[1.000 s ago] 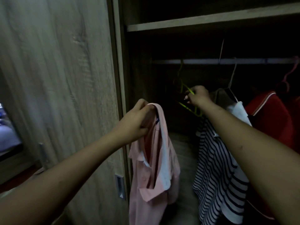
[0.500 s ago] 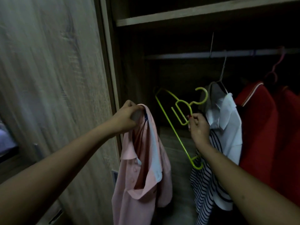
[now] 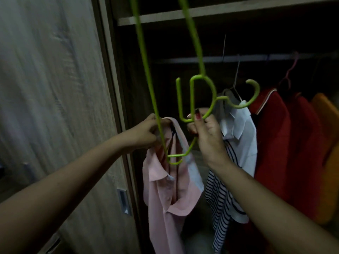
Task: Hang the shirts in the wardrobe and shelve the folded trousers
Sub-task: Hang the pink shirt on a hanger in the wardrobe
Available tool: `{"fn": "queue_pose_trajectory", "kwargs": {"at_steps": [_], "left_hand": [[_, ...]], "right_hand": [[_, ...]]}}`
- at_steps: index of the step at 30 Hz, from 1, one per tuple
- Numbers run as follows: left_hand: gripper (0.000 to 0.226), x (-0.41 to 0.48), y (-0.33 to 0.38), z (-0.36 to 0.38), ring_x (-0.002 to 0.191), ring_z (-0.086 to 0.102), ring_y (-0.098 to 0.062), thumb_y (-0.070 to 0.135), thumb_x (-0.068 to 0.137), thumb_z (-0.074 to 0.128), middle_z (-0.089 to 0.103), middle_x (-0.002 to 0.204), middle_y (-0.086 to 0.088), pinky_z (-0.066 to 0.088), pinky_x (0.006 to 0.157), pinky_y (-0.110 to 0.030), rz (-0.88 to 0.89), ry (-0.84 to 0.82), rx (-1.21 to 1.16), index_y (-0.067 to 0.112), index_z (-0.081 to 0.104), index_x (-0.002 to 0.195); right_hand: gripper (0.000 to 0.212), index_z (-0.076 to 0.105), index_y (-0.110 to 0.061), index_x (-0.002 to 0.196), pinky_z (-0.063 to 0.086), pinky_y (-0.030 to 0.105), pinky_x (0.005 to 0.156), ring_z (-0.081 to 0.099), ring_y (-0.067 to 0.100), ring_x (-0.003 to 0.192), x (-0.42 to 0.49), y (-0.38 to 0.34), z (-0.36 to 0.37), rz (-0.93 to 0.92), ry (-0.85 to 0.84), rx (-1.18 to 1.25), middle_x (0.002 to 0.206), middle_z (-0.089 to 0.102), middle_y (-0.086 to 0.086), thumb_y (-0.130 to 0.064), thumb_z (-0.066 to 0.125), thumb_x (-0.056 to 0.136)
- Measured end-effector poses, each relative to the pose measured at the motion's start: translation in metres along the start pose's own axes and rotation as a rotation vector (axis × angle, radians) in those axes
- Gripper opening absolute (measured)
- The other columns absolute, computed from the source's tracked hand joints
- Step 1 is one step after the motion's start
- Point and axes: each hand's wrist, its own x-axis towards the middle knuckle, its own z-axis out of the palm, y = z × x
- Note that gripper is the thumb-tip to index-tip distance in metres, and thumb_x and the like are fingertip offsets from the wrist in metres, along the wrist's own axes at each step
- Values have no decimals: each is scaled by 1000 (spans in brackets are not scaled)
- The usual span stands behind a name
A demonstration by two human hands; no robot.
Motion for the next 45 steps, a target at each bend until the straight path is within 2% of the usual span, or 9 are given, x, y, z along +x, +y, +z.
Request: {"fn": "queue_pose_trajectory", "kwargs": {"at_steps": [6,10,14,17,26,29,35,40,45], "left_hand": [[55,-18,-8,-25,108,57,-16,-11,81,59,52,119,1,57,81,-34,21,-49,-222,27,64,119],[52,-27,-20,-30,87,62,-7,-11,75,63,66,98,1,57,69,-29,58,-88,-176,33,70,102],[39,-28,-25,-26,85,62,-17,14,65,64,64,101,-24,56,77,-43,4,-181,-68,6,68,103],[32,-28,-24,-22,97,64,-17,0,74,58,64,110,-17,55,85,-39,22,-279,-37,8,70,103],[50,-17,-12,-16,106,58,-10,-6,85,57,55,119,11,57,84,-26,-47,-330,30,28,64,121],[49,-16,-6,-9,104,65,-18,-7,82,60,62,120,4,59,82,-39,-75,-325,-74,28,67,117],[37,-30,-11,-15,96,62,-20,8,90,55,67,117,-8,49,77,-33,-32,-202,-392,21,57,125],[73,-36,-53,-14,89,66,-12,81,72,45,70,99,0,54,81,-36,115,-65,211,21,63,110],[47,-38,-61,-1,52,48,1,57,85,40,45,54,13,31,50,-12,310,152,307,15,55,72]], "right_hand": [[19,59,-18,98,48,39,71,63,21,81,-4,57,-59,101,-168,-582,86,66,8,-31,46,95],[17,60,-15,99,45,35,69,61,12,76,0,59,-100,94,-323,-869,80,64,4,-26,47,94],[18,61,-19,85,42,32,64,58,5,61,-12,63,-126,3,-353,-1085,62,56,-7,-28,46,88],[40,64,-6,94,49,44,71,65,30,72,-24,69,-142,37,-350,-1222,75,68,9,-36,39,86],[31,63,-13,80,43,31,57,63,26,58,-33,53,-125,-210,-485,-1562,68,68,4,-32,39,85],[8,58,-16,78,35,27,57,57,26,51,-29,44,-99,-336,-592,-1512,60,62,2,-24,56,81],[30,58,-13,87,37,33,59,58,34,61,5,26,-87,-272,-479,-1304,65,62,12,-33,36,90],[19,56,-14,80,34,13,53,51,5,54,12,8,-71,-243,-481,-1092,59,51,-10,-26,45,90],[24,65,-10,85,37,8,57,58,-2,66,15,-1,-69,-164,-460,-923,66,58,-10,-24,47,93]]}}
